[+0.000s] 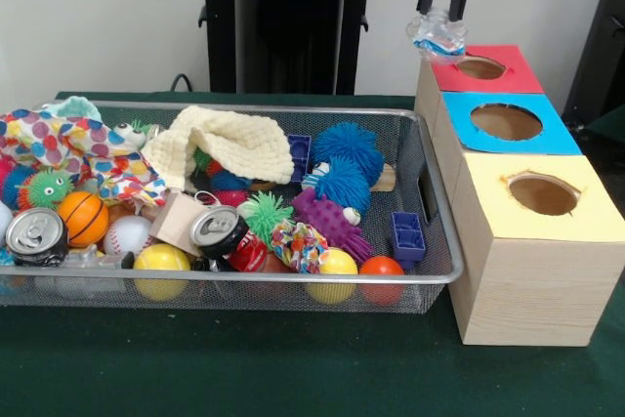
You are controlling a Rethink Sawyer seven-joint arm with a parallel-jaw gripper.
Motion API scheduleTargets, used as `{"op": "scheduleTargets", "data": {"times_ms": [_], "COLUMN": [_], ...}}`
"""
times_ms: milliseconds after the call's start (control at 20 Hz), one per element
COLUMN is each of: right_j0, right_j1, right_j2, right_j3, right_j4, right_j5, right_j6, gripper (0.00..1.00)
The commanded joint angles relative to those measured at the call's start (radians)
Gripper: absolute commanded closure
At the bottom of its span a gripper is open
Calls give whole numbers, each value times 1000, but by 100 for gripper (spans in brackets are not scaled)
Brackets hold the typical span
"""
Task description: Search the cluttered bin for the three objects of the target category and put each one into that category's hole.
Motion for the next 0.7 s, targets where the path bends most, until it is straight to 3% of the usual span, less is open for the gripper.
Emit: {"op": "scheduleTargets", "data": {"times_ms": [50, 450, 700], "right_j0": [-15, 8, 48], "right_j1": [85, 133, 155], "right_j2": [53, 73, 47], "right_j3": [-58, -64, -94], "right_j4": [77, 127, 147], "right_j5": [10, -48, -25], "right_j6": [232, 239, 249], "gripper": [100, 100, 100]}}
